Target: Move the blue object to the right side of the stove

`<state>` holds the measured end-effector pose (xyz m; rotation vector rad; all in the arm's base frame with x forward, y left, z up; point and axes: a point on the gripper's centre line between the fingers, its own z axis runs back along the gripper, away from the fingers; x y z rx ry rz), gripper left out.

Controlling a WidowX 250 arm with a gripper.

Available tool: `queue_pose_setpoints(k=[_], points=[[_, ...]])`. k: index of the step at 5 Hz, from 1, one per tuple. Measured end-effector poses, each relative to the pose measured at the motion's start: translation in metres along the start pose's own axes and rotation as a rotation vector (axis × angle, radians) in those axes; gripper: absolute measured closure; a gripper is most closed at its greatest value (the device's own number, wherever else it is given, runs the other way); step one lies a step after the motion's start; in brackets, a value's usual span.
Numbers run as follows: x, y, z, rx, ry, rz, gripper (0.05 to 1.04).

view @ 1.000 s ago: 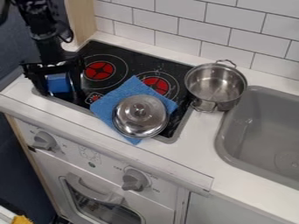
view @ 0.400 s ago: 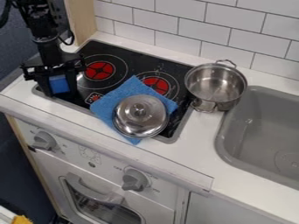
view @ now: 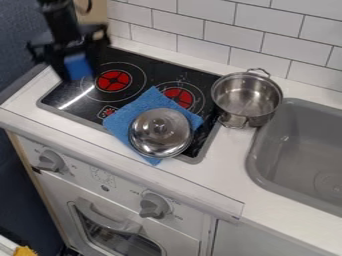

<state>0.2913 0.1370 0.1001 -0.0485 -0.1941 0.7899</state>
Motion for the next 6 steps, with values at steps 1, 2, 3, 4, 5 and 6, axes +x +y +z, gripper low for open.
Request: queue_pose_setpoints(k=[1,2,3,4,5,6], points=[[-0.031,-0.038,0.016,-0.048,-0.004,-0.08,0.464],[-0.064,-0.074,0.012,-0.08,0.042,-0.215,0.464],[-0.1,-0.111,0.003,-0.078,0.06,-0.352,0.464],[-0.12,-0.126,-0.008,-0.059,0.058,-0.408,0.464],[-0.141,-0.136,-0.026,-0.035,0.089,-0.489,0.464],[-0.149,-0.137,-0.041,-0.001,0.11,-0.52,0.464]])
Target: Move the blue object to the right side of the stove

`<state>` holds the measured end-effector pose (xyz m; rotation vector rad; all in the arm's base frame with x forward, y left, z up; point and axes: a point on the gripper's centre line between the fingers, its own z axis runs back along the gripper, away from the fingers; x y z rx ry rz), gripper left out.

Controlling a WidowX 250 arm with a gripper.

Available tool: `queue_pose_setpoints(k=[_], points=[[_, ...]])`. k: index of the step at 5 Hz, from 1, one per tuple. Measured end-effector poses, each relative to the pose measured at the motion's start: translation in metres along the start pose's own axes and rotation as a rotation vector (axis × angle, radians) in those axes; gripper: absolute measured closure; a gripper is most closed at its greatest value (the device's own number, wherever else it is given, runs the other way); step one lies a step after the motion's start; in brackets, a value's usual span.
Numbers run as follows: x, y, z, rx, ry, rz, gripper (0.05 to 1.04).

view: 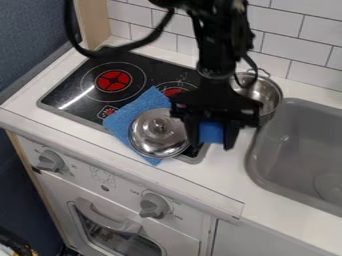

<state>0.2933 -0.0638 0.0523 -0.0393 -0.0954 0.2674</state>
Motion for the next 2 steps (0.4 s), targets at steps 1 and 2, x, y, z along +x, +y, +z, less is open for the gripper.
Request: queue_pose_setpoints(k=[1,2], points=[[-0.006,-0.004,-0.016,0.016,0.027,-0.023,0.464],[-0.011,-0.007,-0.03,0.032,0.055,-0.039,0.464]])
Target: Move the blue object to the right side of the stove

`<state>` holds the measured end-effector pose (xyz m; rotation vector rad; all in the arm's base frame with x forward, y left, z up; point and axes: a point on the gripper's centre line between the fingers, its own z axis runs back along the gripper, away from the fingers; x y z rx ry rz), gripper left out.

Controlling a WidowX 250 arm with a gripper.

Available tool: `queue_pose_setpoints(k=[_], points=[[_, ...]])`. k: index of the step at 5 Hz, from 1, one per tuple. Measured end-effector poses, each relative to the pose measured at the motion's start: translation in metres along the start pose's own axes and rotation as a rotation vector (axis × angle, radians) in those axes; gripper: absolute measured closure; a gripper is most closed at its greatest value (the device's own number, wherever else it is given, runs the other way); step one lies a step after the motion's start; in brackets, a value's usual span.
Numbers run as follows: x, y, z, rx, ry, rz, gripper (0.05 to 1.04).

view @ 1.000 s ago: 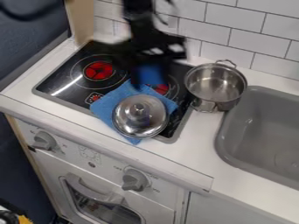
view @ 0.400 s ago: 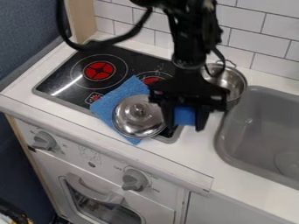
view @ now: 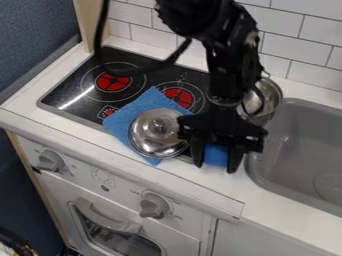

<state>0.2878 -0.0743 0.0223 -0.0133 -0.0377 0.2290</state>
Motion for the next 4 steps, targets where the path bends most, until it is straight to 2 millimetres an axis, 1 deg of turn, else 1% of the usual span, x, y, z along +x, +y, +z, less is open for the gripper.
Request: queue_pose_setpoints(k=[1,2,3,4], points=[[-0.0019,-0.0001,-0.0078,0.015,0.017,-0.01,0.464],[0.0005,-0.0008,-0.0089,0.021,0.029,-0.01,0.413],[-0.0003,0.0013,-0.0096,0.034,0.032,-0.004,0.136],[-0.0046,0.0078,-0.0043,0.063,0.037,-0.002,0.082]])
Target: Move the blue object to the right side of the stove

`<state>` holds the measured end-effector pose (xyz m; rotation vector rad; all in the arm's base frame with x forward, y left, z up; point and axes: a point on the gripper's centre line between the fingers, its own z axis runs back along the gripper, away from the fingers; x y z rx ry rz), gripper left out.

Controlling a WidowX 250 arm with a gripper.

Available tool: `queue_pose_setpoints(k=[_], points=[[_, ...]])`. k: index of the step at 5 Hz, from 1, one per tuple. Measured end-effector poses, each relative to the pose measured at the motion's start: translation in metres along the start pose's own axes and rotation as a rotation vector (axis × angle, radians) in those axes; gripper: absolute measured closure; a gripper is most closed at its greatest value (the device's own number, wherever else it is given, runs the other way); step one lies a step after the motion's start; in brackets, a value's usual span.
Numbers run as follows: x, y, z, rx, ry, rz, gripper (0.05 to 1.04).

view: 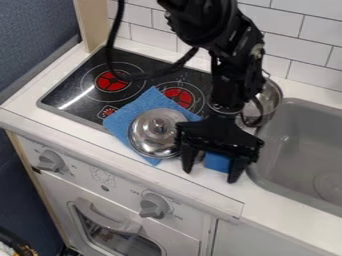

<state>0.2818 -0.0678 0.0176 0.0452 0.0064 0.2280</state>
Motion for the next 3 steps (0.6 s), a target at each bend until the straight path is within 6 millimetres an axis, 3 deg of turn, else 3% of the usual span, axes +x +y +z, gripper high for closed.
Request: queue_pose_setpoints(k=[1,3], points=[[0.003,-0.001,0.031,-0.04,-0.065,-0.008,0.082],[0.004,0.016,0.094,-0.14,-0.186,-0.002,0.082]])
